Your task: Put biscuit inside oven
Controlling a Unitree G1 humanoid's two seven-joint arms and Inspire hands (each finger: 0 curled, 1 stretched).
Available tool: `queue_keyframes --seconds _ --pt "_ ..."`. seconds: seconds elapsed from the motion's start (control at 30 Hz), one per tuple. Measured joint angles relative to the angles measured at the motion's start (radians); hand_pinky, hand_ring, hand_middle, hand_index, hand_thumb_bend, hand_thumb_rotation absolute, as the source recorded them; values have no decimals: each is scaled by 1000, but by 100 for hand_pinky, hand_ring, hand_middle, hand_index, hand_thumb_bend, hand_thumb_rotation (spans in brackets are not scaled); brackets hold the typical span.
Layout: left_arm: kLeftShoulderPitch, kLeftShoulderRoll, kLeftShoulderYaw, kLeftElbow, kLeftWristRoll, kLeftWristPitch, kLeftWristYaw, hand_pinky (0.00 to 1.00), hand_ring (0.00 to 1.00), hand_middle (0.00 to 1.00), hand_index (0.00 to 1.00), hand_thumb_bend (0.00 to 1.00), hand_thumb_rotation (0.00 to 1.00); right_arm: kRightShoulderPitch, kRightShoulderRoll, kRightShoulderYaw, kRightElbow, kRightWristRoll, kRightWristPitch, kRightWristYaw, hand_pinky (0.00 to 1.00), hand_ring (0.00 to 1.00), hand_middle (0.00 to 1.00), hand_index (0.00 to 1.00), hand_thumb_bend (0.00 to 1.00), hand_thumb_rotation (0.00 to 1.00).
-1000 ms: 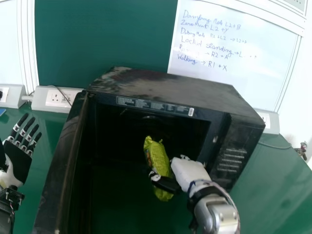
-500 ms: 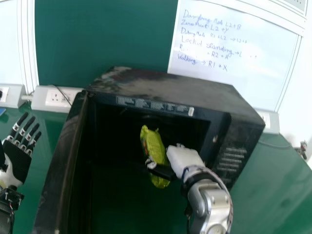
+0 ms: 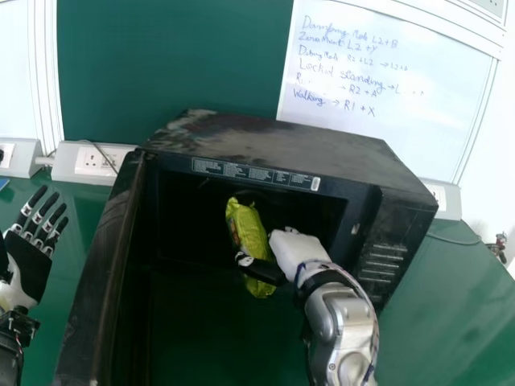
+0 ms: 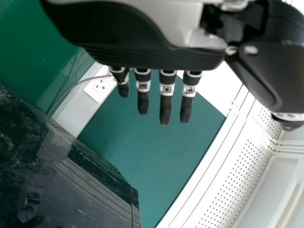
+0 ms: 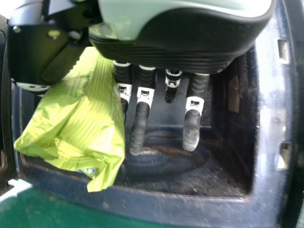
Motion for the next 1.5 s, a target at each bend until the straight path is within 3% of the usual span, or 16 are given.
queue_keyframes --seconds 0.03,0.07,0.53,0.73,0.83,0.9,0.97,1.03,1.1,1.33,1.43,1.5 --pt "0 0 0 -1 0 0 2 100 90 85 85 98 39 -4 -2 6 6 1 2 -8 57 55 51 48 52 0" --pt "1 0 0 -4 0 0 3 99 90 85 85 97 39 -11 -3 11 16 1 3 -16 59 56 52 47 52 0" --pt "9 0 0 -25 -5 1 15 100 92 87 86 95 38 -124 -15 53 175 44 44 -101 65 59 54 46 52 0" --pt "10 0 0 -25 -6 1 16 100 94 88 86 97 37 -184 -15 62 252 84 58 -151 53 55 46 52 52 0" --pt "10 0 0 -26 -9 2 21 100 93 88 86 96 37 -207 -14 69 294 111 58 -181 44 45 46 51 52 0" --pt "10 0 0 -26 -16 2 20 100 93 87 86 94 37 -221 -15 76 323 123 58 -200 42 44 47 50 53 0" --pt "11 0 0 -25 -18 2 14 100 94 88 87 95 37 -234 -16 84 350 137 58 -217 49 51 46 52 52 0" --pt "11 0 0 -24 -18 2 12 100 94 88 86 97 37 -254 -19 94 385 154 57 -231 49 52 46 53 52 0" --pt "11 0 0 -24 -18 2 12 100 94 88 86 97 37 -266 -22 99 403 163 55 -247 41 45 48 50 52 0" --pt "12 0 0 -24 -17 2 13 100 95 89 87 97 38 -314 -27 119 525 222 30 -365 31 34 48 49 53 0" --pt "13 0 0 -24 -17 2 15 100 95 89 87 97 38 -334 -28 124 579 246 20 -409 33 36 48 68 56 0" --pt "13 0 0 -25 -17 2 17 100 95 89 87 97 38 -351 -28 125 614 266 16 -436 43 46 47 59 54 0"
